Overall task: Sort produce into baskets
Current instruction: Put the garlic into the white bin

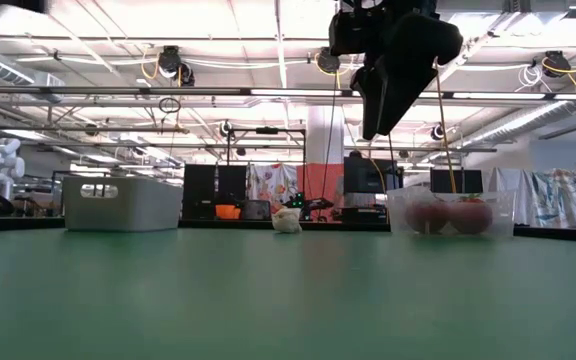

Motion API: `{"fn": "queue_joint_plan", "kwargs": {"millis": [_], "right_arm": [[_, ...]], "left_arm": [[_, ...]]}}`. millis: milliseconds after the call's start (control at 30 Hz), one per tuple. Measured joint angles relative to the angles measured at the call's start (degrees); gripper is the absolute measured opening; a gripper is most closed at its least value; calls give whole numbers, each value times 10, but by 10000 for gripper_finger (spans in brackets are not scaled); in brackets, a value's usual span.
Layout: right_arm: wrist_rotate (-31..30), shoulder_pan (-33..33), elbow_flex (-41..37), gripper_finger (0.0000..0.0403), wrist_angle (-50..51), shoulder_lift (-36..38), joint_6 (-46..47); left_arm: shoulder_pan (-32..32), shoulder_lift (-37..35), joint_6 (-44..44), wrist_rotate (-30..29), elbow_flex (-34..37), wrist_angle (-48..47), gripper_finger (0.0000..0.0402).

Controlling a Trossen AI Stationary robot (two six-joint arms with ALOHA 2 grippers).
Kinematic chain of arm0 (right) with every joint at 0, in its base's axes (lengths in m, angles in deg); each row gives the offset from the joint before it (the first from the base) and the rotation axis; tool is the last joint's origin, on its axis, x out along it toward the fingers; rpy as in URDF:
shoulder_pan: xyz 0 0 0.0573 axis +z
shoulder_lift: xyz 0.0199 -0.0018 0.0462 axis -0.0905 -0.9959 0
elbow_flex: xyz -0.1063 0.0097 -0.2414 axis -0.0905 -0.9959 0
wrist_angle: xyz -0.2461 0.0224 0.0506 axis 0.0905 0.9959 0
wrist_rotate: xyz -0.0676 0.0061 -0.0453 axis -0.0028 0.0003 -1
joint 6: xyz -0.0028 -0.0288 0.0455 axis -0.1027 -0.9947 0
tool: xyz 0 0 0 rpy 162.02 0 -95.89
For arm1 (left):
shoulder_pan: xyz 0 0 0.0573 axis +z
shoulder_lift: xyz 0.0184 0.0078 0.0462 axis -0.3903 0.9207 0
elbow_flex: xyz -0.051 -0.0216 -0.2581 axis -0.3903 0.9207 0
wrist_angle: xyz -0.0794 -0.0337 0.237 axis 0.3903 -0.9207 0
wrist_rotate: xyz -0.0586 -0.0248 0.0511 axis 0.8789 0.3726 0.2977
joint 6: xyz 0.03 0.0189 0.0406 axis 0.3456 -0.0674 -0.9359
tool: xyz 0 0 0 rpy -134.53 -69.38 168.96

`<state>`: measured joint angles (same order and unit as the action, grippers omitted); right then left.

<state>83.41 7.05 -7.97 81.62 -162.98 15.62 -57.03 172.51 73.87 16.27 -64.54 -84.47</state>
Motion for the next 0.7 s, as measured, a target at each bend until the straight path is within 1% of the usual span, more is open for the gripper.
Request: {"fn": "queue_joint_plan", "kwargs": {"millis": [133, 267, 367, 500, 567, 633, 700], "right_arm": [[0, -1, 0, 270, 5, 0, 14], [0, -12, 0, 270, 38, 0, 68], [0, -19, 0, 270, 90, 0, 121], [2, -15, 0, 270, 181, 0, 184], [2, -8, 0, 270, 213, 0, 213], [2, 1, 0, 270, 239, 0, 246], [2, 13, 0, 270, 259, 0, 281]], "left_arm": [[49, 0, -81, -51, -14, 0, 265], [114, 0, -209, -94, -15, -3, 258], [186, 0, -318, -97, -15, 7, 258], [290, 0, -459, -106, -15, 65, 258], [341, 0, -515, -104, -15, 104, 258], [398, 3, -545, -84, -13, 153, 258], [456, 11, -535, -70, -11, 212, 258]]}}
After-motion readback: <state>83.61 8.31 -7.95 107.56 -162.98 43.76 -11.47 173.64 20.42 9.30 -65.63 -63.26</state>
